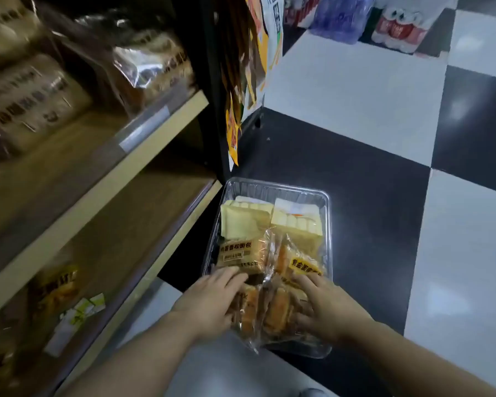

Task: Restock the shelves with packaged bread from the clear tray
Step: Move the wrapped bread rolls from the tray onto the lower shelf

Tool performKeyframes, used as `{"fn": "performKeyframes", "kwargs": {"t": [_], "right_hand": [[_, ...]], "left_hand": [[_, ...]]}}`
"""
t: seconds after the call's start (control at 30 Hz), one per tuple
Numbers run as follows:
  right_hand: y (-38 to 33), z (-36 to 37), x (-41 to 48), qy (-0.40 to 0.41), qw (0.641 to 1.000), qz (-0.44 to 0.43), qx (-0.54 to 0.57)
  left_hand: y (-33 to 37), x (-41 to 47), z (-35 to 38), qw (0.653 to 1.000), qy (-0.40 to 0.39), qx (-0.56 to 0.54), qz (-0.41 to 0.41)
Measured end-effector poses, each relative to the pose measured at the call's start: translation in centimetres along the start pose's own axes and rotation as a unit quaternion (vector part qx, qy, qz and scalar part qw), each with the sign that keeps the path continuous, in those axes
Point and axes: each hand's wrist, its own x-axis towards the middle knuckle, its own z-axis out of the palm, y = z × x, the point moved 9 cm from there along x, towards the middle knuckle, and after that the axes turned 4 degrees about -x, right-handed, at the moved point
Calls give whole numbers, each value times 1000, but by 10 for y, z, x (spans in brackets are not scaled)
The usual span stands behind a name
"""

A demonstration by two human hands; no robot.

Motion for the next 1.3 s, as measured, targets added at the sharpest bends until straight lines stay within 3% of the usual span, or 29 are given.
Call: {"fn": "performKeyframes", "kwargs": {"t": [0.1, 0.37, 0.67, 0.8, 1.03, 1.17, 1.3], "right_hand": [[10, 36, 2, -19, 1000, -19, -8], [10, 50, 5, 102, 994, -40, 16], [-23, -61, -7, 172, 972, -71, 144], [-75, -141, -12, 203, 959, -131, 150], [-189, -256, -30, 225, 929, -256, 141], [-258, -266, -19, 225, 926, -299, 46], [-340, -251, -19, 237, 904, -356, -21]], "left_hand": [[-16, 12, 40, 998, -38, 43, 0], [-17, 19, 48, 997, 63, -41, 18], [-4, -27, -73, 970, 221, -96, -23], [-1, -74, -155, 949, 297, -89, -49], [2, -190, -271, 871, 475, -17, -128], [-23, -249, -284, 838, 492, 46, -231], [-62, -302, -263, 819, 462, 86, -330]]}}
